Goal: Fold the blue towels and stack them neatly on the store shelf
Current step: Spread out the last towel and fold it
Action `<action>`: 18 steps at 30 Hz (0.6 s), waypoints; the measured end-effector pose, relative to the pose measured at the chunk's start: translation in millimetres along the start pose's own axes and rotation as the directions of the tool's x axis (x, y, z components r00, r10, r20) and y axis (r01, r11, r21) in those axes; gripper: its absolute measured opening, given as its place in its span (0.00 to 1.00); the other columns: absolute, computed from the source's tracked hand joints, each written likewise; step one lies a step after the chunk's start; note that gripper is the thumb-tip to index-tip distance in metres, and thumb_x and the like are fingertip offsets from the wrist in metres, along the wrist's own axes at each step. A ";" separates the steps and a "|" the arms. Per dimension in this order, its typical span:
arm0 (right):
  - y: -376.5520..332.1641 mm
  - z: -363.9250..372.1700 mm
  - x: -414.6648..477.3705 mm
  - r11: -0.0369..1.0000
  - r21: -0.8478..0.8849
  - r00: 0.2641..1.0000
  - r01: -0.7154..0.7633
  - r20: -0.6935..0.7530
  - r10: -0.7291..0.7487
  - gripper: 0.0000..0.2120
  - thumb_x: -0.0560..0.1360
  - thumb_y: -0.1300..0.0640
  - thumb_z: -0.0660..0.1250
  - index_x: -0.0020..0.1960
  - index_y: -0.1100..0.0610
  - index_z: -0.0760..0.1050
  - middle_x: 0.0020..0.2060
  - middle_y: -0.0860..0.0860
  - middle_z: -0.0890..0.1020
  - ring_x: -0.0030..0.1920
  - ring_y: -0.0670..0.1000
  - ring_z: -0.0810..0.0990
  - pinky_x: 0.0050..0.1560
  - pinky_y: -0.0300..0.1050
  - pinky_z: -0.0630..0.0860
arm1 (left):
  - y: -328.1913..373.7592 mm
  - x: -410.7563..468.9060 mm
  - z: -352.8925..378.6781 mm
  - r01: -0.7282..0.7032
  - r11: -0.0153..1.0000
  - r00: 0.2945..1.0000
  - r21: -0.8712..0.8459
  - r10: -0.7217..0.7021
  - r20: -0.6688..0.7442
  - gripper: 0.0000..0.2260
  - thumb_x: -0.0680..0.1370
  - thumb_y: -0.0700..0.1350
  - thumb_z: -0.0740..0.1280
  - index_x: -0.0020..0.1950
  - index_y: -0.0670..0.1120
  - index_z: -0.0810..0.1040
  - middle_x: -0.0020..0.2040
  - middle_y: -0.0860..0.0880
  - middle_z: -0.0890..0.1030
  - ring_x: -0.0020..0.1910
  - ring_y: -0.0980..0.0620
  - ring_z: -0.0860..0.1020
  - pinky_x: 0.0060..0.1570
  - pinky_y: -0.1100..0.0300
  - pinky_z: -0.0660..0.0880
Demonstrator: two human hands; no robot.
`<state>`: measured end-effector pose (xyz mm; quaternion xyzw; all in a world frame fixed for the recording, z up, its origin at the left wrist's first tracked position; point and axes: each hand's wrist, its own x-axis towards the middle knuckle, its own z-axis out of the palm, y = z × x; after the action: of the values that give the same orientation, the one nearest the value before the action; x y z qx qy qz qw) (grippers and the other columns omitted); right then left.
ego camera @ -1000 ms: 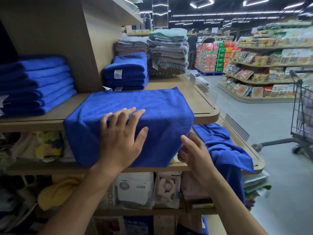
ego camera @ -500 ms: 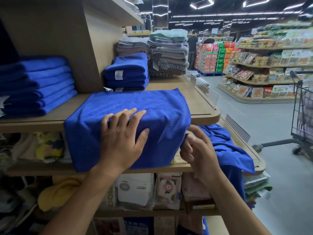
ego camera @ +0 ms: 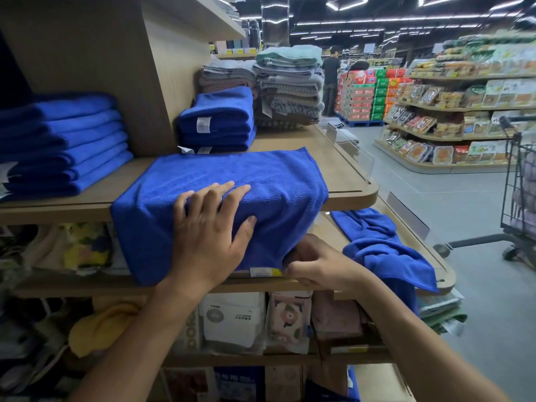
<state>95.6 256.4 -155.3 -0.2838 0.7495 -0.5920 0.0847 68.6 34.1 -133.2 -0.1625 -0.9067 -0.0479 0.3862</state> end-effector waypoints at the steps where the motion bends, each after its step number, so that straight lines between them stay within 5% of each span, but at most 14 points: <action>1: -2.9 1.8 2.0 1.000 -0.026 1.000 0.008 -0.017 -0.009 0.18 0.71 0.66 0.64 0.38 0.42 0.75 0.27 0.39 0.73 0.25 0.39 0.69 0.28 0.29 0.65 | 0.2 0.1 0.3 -0.001 1.000 1.000 -0.001 0.001 -0.007 0.22 0.81 0.60 0.55 0.74 0.56 0.69 0.72 0.51 0.73 0.71 0.47 0.70 0.70 0.44 0.59; 8: -3.1 -4.0 3.0 0.884 -0.467 0.999 -0.027 0.010 0.036 0.03 0.68 0.47 0.64 0.38 0.39 0.71 0.30 0.39 0.74 0.31 0.40 0.69 0.32 0.35 0.65 | -0.5 -0.6 0.3 -0.005 1.000 1.000 -0.023 0.004 -0.027 0.22 0.82 0.59 0.55 0.73 0.55 0.70 0.72 0.51 0.73 0.71 0.47 0.69 0.70 0.44 0.59; 12: 4.0 -15.1 -12.1 0.782 -0.623 0.999 0.019 -0.015 -0.037 0.09 0.68 0.44 0.63 0.33 0.43 0.64 0.25 0.45 0.67 0.28 0.46 0.63 0.29 0.38 0.59 | -0.6 -0.5 0.3 -0.008 1.000 1.000 -0.024 0.008 -0.021 0.22 0.81 0.60 0.56 0.73 0.55 0.70 0.72 0.51 0.73 0.71 0.47 0.70 0.70 0.43 0.60; 14: 11.2 -19.5 -23.3 0.804 -0.595 0.996 0.004 -0.071 -0.058 0.04 0.69 0.45 0.63 0.38 0.39 0.68 0.24 0.45 0.69 0.26 0.46 0.65 0.29 0.40 0.61 | -0.9 -0.5 0.4 -0.009 1.000 1.000 -0.027 0.008 -0.017 0.22 0.81 0.60 0.56 0.74 0.55 0.70 0.72 0.51 0.73 0.72 0.47 0.70 0.70 0.43 0.59; 18: 34.1 -25.7 -51.8 0.856 -0.516 0.982 -0.042 -0.179 -0.060 0.17 0.72 0.51 0.64 0.60 0.42 0.70 0.26 0.45 0.78 0.26 0.46 0.72 0.29 0.39 0.67 | -0.5 -0.5 0.4 -0.007 1.000 1.000 -0.027 0.006 -0.020 0.22 0.81 0.60 0.57 0.74 0.55 0.70 0.72 0.51 0.73 0.72 0.47 0.69 0.70 0.43 0.59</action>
<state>115.3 309.9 -190.7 -0.2423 0.8841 -0.3935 -0.0689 68.5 33.6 -133.8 -0.1702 -0.9015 -0.0605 0.3933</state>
